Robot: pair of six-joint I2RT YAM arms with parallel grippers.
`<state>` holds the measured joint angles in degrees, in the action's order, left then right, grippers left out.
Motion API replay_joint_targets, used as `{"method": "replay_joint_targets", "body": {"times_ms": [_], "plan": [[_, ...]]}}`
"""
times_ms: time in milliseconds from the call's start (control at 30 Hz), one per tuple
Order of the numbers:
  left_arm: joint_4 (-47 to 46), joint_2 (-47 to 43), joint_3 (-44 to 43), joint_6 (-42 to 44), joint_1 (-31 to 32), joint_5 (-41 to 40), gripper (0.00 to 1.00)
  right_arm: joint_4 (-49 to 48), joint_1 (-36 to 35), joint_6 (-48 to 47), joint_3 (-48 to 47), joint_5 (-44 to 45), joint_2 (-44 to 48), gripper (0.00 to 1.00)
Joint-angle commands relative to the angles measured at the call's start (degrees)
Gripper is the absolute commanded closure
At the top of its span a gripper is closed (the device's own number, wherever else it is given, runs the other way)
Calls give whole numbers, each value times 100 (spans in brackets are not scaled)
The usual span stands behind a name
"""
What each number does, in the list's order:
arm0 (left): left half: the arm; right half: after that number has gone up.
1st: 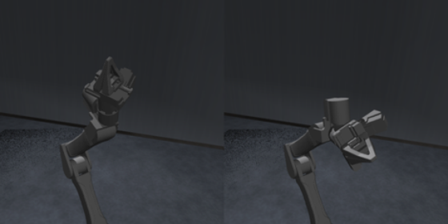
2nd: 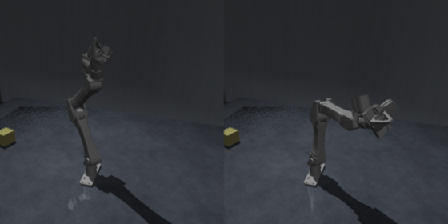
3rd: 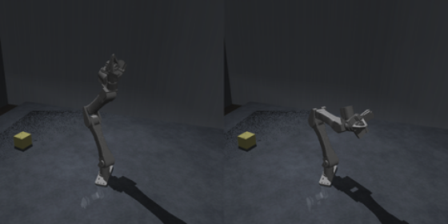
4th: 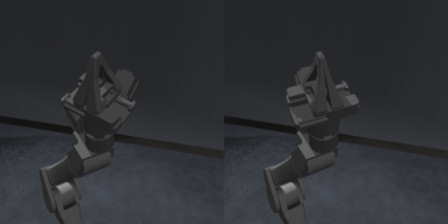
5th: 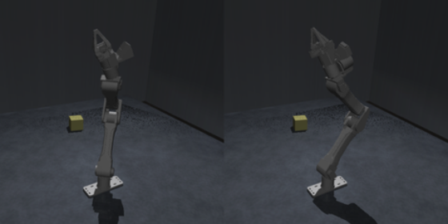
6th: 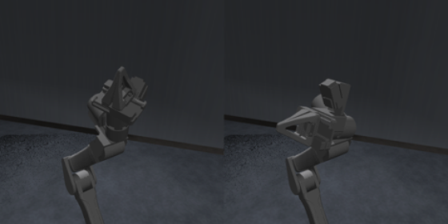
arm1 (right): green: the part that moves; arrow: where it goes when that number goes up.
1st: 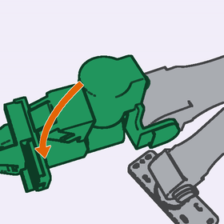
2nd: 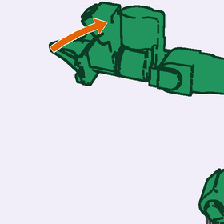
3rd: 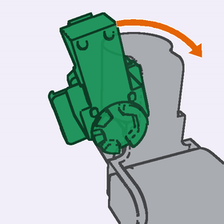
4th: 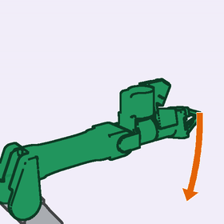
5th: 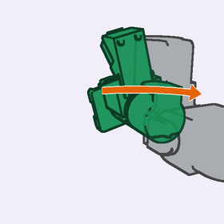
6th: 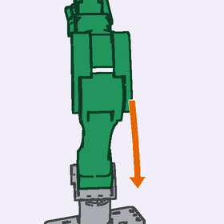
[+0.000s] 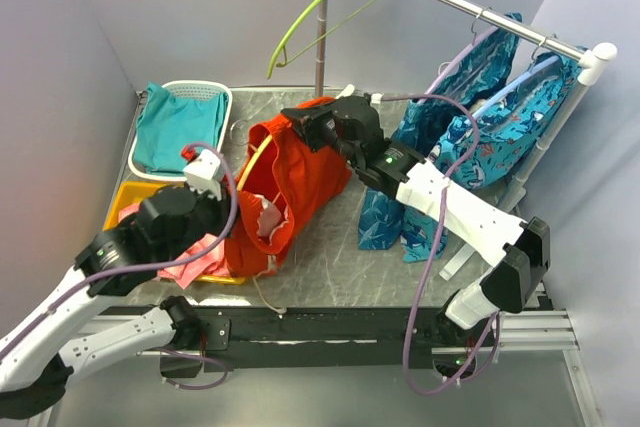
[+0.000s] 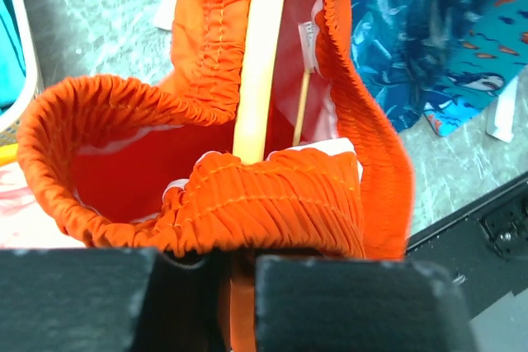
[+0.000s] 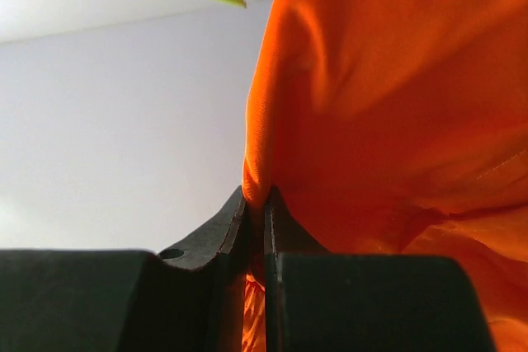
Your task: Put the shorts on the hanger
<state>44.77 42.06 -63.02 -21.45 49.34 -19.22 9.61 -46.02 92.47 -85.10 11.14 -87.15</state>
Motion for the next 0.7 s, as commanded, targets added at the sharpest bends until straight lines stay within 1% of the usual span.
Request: {"method": "replay_joint_targets", "body": {"times_ms": [0,100,133,167,200,233,267,300,333,367,400,433,467,533,600,667], "plan": [[-725,-444,-8,-34,-56,-73,99,-469,-179,141,55,-147,524,100],[-637,-559,-87,-17,-47,-55,99,-399,-293,-184,-15,-112,480,100],[-567,-568,-131,-8,-47,14,99,-346,-320,-307,-50,-103,463,99],[-488,-585,-227,1,-47,32,99,-276,-355,-569,-146,-77,428,94],[-409,-594,-271,-8,-56,24,99,-205,-381,-702,-199,-16,419,86],[-304,-655,-315,27,-56,33,99,-170,-408,-860,-235,-6,410,74],[-268,-699,-333,44,-48,41,99,-135,-460,-1201,-313,20,410,68],[-198,-726,-359,62,-47,41,99,-65,-504,-1344,-349,142,410,63],[-67,-787,-421,97,-47,24,99,66,-539,-1484,-393,195,410,54],[4,-805,-456,124,-56,24,99,102,-592,-1816,-454,231,410,51],[92,-805,-509,141,-56,24,99,146,-618,-1950,-481,275,418,47],[154,-822,-613,176,-56,33,99,216,-645,-2073,-507,336,427,42],[268,-823,-658,203,-48,59,99,226,-671,-2336,-542,354,427,40],[304,-849,-772,273,-56,129,99,313,-750,-2548,-586,441,454,36],[409,-823,-834,326,-56,182,99,349,-864,-2917,-657,494,489,34],[540,-788,-896,343,-47,130,99,568,-979,-3329,-814,765,533,31]]}}
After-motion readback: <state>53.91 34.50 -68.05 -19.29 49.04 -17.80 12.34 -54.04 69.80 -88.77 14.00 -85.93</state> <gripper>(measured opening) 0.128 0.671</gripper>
